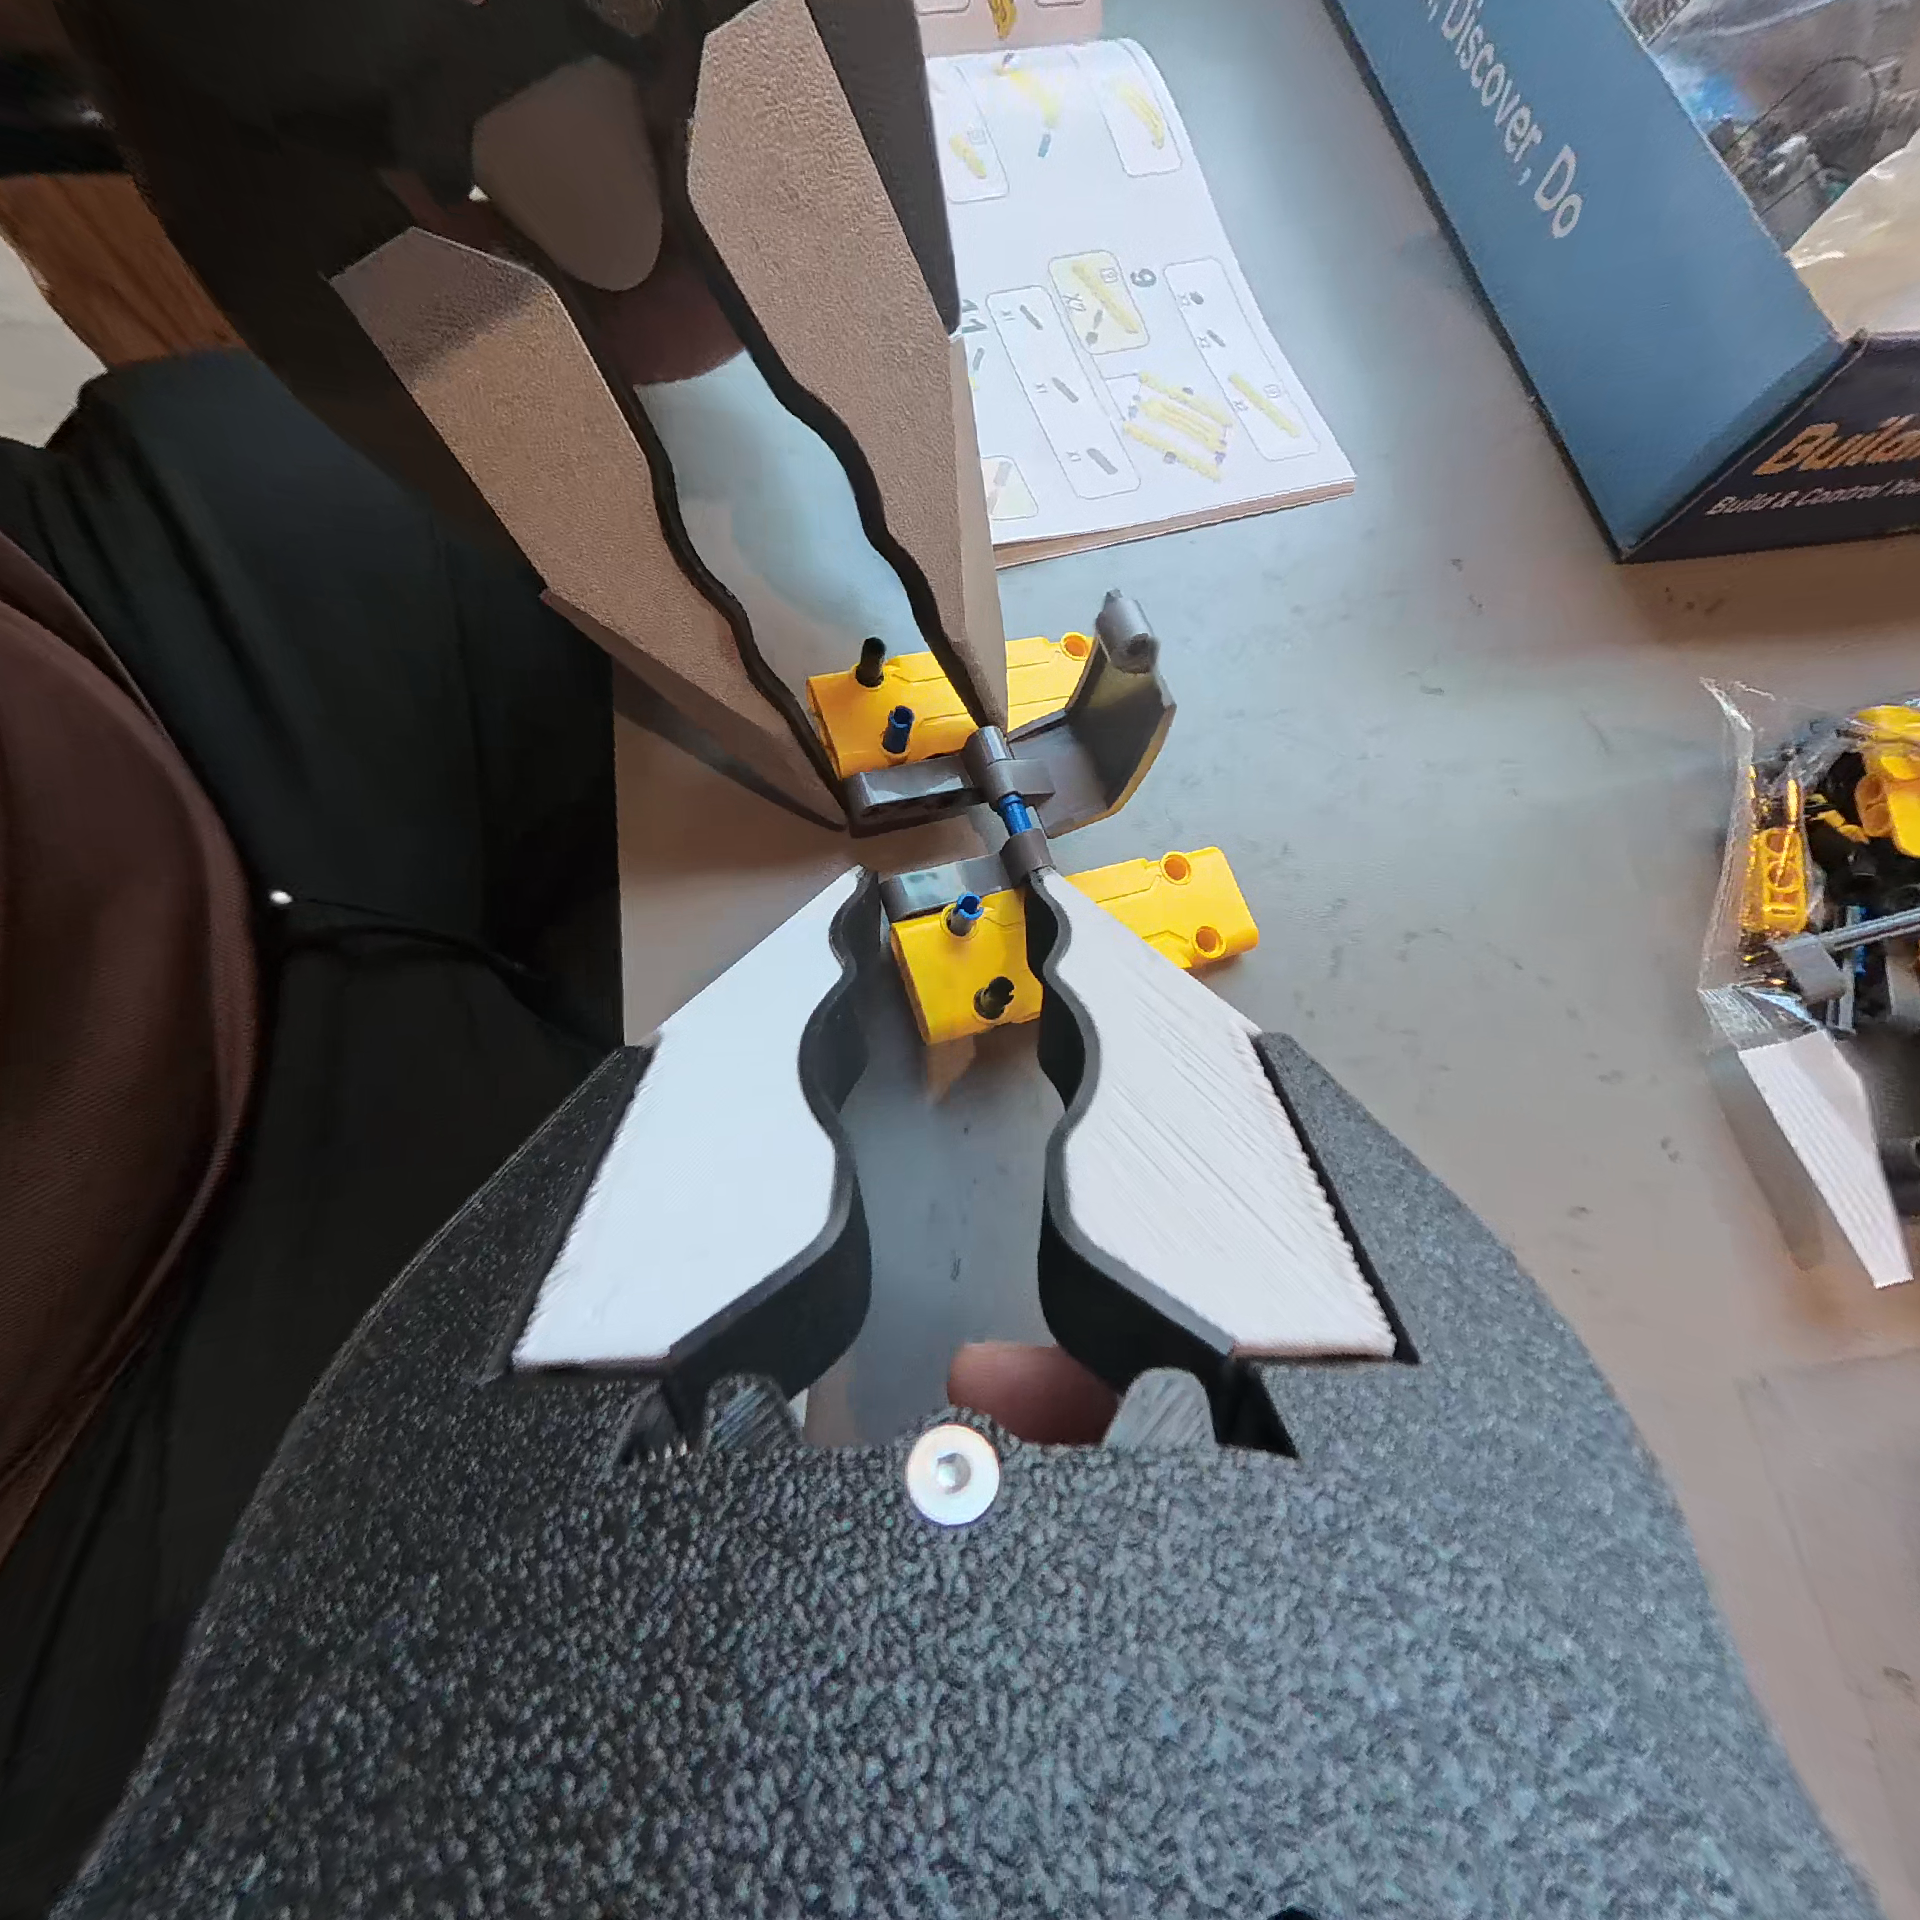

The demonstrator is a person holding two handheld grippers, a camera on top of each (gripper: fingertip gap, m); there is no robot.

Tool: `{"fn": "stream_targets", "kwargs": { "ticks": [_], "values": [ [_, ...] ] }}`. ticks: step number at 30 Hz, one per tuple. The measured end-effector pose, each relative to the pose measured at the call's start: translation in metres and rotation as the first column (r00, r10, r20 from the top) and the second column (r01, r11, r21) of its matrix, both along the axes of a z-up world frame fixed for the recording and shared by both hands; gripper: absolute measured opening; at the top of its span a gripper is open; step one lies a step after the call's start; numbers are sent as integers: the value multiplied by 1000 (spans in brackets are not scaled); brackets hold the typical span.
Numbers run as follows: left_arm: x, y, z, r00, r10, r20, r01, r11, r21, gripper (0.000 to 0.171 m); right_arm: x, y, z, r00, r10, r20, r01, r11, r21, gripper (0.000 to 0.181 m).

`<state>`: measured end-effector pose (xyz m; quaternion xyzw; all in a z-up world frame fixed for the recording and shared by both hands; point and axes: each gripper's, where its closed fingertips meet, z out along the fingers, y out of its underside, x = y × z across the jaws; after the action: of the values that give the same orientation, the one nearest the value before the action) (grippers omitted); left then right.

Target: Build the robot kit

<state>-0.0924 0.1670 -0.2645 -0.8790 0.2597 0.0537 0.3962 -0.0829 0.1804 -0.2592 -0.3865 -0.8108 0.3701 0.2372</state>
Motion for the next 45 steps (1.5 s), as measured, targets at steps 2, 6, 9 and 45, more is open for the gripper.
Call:
{"fn": "stream_targets", "kwargs": {
  "ticks": [2,6,9,45],
  "values": [
    [-2,0,0,999,27,-29,-27,1000,-6,27,0,-1,0,1000,3,-23,-2,999,38,27],
    [-4,2,-1,998,58,-40,-58,998,2,27,-2,0,-1,1000,-8,-16,9,1000,28,27],
    [-5,3,-1,996,88,-14,-88,996,22,27,-2,1,-1,1000,-17,-15,17,999,27,27],
    [-12,1,0,1000,17,-5,-17,998,62,25,0,4,0,998,1,-57,4,996,84,37]
  ]
}}
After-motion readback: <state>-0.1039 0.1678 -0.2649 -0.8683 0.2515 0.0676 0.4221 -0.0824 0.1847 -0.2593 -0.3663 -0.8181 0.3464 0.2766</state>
